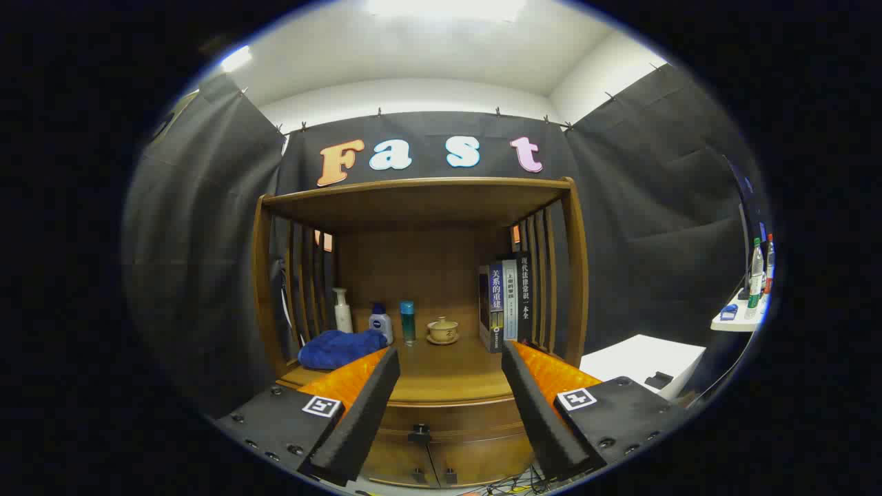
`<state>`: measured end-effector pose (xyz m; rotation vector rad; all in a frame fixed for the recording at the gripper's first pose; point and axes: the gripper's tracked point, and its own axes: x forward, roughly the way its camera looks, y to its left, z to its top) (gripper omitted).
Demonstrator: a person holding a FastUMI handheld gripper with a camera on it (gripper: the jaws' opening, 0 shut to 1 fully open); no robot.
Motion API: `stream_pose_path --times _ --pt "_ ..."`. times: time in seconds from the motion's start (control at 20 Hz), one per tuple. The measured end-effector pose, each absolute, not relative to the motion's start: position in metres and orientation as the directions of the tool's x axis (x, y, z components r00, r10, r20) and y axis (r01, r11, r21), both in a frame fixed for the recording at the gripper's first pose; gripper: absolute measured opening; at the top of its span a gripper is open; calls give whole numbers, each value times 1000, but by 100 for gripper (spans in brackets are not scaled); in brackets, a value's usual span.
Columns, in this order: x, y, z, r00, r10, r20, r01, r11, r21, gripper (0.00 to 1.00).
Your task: Pull open the drawer, take out the items inside it, and place them on the countertop above the cabinet.
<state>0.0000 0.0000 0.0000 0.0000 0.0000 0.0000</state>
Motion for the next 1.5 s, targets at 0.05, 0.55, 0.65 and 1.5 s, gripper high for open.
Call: stream_pose_path --times 0.05,0.55,0.65,1.5 --pt "-2 -2 -2 1000 -7 2 7 1000 9 98" --pt "-22 -5 11 1000 -9 11 10 1000 -23 98" --pt "-24 -5 13 1000 -13 12 14 1000 -24 98" --pt "-11 15 -18 1000 16 -12 -16 1000 -14 98"
